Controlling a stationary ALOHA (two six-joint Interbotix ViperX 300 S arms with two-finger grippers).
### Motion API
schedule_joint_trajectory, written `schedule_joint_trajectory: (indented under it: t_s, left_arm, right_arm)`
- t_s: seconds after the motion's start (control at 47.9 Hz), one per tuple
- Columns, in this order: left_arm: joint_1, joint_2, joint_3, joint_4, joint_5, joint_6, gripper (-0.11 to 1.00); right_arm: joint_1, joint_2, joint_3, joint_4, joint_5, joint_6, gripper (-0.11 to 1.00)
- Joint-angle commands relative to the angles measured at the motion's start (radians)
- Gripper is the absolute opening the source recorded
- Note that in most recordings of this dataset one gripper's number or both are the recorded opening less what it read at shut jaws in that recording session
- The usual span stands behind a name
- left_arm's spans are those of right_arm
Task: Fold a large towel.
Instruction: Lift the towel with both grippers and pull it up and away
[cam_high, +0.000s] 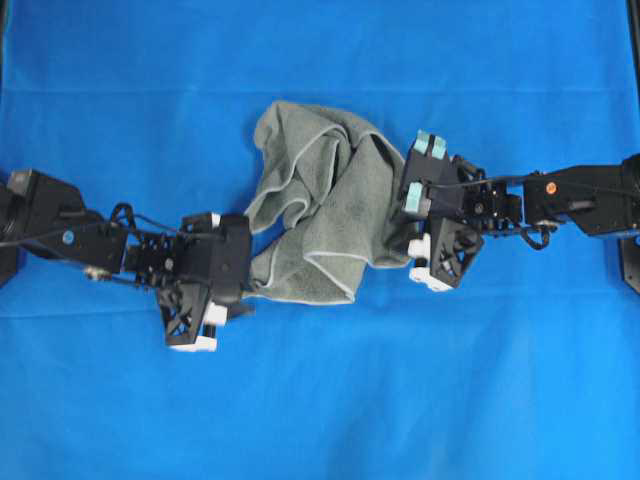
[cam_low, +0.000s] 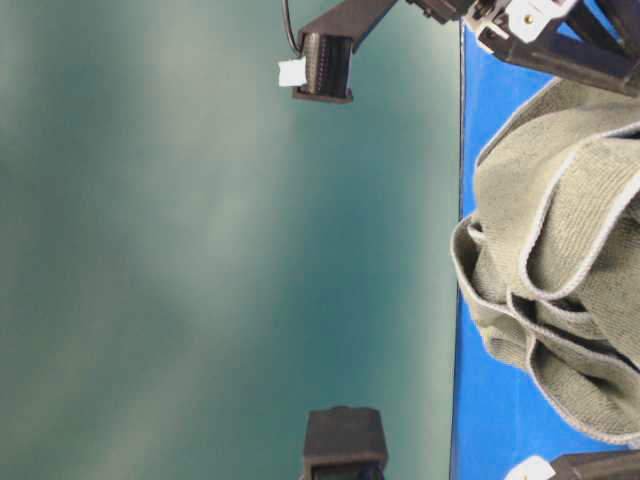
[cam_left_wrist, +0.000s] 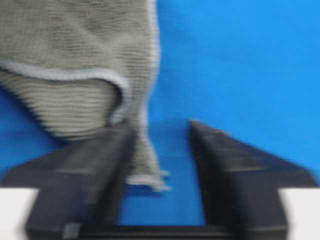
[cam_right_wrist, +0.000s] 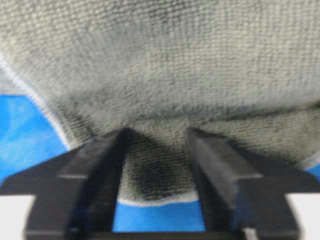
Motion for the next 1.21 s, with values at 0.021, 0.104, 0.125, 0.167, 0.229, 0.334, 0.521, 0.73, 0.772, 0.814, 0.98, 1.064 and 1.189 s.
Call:
schedule_joint_trajectory:
  t_s: [0.021,0.104,0.125,0.167,0.229,0.334,0.521,0.73,0.772,0.814,0.98,1.064,1.189]
  left_arm:
    - [0.018,-0.003,-0.002,0.002,0.028,0.009,0.2]
    - [0.018,-0.003,-0.005,0.002,0.031,0.02,0.02]
    - [0.018,-0.005,-0.006,0.002,0.031,0.021,0.02]
    - [0.018,-0.009,-0.008,0.002,0.035,0.023,0.02]
    - [0.018,-0.029,-0.017,0.002,0.057,0.026,0.02]
    - [0.018,-0.091,-0.032,0.002,0.129,0.029,0.02]
    - [0.025,-0.268,-0.074,0.005,0.291,0.054,0.02]
    - [0.051,-0.477,-0.115,0.005,0.379,0.112,0.02]
    - [0.06,-0.514,-0.123,0.005,0.388,0.117,0.02]
    - [0.074,-0.549,-0.13,0.005,0.399,0.121,0.02]
    - [0.135,-0.684,-0.164,0.005,0.419,0.133,0.02]
    - [0.17,-0.73,-0.179,0.005,0.419,0.146,0.02]
    - [0.218,-0.772,-0.207,0.005,0.419,0.16,0.02]
  right_arm:
    - [-0.003,0.0,-0.005,-0.002,0.014,0.002,0.4]
    - [0.0,-0.003,-0.005,-0.002,0.028,0.002,0.13]
    - [0.0,-0.003,-0.005,-0.002,0.031,0.003,0.07]
    - [0.003,-0.005,-0.006,-0.002,0.038,0.005,0.02]
    - [0.011,-0.017,-0.009,0.0,0.052,0.008,0.02]
    - [0.032,-0.067,-0.021,0.002,0.098,0.011,0.02]
    - [0.077,-0.229,-0.055,-0.002,0.225,0.008,0.02]
    - [0.106,-0.445,-0.098,-0.006,0.364,0.0,0.02]
    - [0.107,-0.485,-0.103,-0.012,0.379,0.0,0.02]
    - [0.109,-0.531,-0.109,-0.02,0.391,0.0,0.02]
    - [0.109,-0.67,-0.127,-0.049,0.397,0.0,0.02]
    - [0.109,-0.716,-0.133,-0.074,0.396,0.0,0.02]
    - [0.101,-0.756,-0.156,-0.126,0.396,0.003,0.02]
